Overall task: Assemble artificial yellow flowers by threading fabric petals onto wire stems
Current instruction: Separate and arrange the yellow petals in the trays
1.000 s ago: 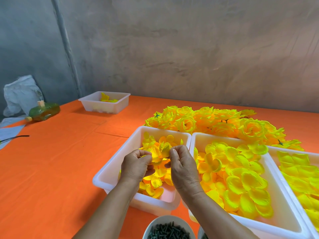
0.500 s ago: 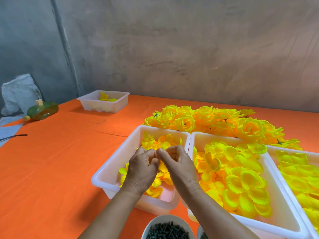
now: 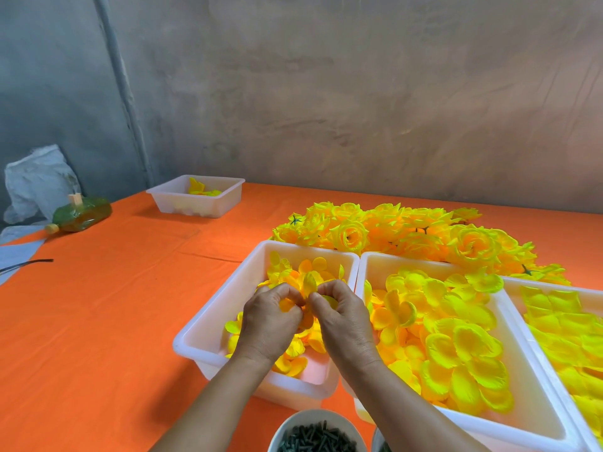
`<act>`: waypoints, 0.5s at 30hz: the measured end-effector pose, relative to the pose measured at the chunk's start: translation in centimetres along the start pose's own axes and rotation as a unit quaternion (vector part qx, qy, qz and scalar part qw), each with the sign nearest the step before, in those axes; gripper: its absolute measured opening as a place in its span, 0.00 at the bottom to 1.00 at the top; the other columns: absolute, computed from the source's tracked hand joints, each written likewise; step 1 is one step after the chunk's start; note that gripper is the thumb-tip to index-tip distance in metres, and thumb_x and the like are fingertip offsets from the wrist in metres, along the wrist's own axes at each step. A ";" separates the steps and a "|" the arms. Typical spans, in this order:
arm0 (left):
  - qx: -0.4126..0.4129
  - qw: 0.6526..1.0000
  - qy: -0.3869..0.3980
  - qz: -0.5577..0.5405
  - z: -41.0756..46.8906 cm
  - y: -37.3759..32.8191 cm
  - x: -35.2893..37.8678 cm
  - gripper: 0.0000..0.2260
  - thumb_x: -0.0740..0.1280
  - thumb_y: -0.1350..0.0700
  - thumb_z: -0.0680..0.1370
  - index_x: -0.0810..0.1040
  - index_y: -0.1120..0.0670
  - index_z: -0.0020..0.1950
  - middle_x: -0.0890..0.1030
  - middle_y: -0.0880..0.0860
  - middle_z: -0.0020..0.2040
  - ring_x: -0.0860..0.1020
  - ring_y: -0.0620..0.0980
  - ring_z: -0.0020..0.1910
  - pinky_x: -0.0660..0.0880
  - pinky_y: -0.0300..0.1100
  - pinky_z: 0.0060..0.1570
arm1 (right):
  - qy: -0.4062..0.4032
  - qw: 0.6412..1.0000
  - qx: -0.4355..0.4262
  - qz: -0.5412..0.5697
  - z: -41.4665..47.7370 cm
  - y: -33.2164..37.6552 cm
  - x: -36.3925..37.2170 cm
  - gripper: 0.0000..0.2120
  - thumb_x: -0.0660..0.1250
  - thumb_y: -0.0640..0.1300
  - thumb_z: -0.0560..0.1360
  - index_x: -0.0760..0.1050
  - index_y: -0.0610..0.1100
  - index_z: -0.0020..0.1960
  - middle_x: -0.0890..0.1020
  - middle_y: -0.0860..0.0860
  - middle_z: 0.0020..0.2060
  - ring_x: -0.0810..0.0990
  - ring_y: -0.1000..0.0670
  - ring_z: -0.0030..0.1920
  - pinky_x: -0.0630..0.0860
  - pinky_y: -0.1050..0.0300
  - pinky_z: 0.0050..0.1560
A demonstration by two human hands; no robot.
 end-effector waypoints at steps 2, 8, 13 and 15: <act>-0.048 0.998 0.002 -0.038 0.3 0.3 -0.1 0.11 0.70 0.62 0.72 0.81 0.46 0.36 0.79 0.53 0.47 0.84 0.54 0.37 0.82 0.47 0.40 | 0.007 0.999 -0.032 0.003 -0.1 0.3 0.1 0.08 0.68 0.41 0.75 0.75 0.50 0.39 0.79 0.54 0.34 0.75 0.58 0.35 0.71 0.68 0.36; -0.122 0.991 -0.023 -0.056 0.8 0.9 0.0 0.09 0.68 0.60 0.75 0.82 0.50 0.37 0.84 0.50 0.36 0.83 0.48 0.27 0.80 0.39 0.35 | -0.022 0.997 -0.059 0.042 -0.2 0.5 0.2 0.09 0.66 0.37 0.77 0.74 0.47 0.39 0.79 0.53 0.33 0.79 0.47 0.37 0.78 0.43 0.44; -0.146 0.985 -0.051 -0.081 1.0 1.0 -0.7 0.10 0.67 0.62 0.73 0.82 0.51 0.36 0.83 0.47 0.35 0.83 0.48 0.27 0.83 0.48 0.40 | -0.121 0.984 0.005 0.134 0.6 -0.1 -0.7 0.05 0.63 0.38 0.79 0.73 0.44 0.44 0.81 0.41 0.41 0.81 0.37 0.45 0.78 0.35 0.47; -0.120 0.992 0.025 -0.037 0.7 0.8 -0.1 0.11 0.67 0.61 0.71 0.83 0.47 0.33 0.82 0.47 0.29 0.83 0.49 0.27 0.83 0.47 0.37 | -0.130 0.979 0.020 0.153 0.7 -0.1 -0.9 0.05 0.63 0.37 0.79 0.73 0.43 0.44 0.80 0.38 0.42 0.80 0.34 0.45 0.78 0.34 0.46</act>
Point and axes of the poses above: each hand's wrist, its own z-axis towards the middle knuckle, its own x-axis out of the palm, y = z × x, the point moved 2 cm from there along z, towards the middle knuckle
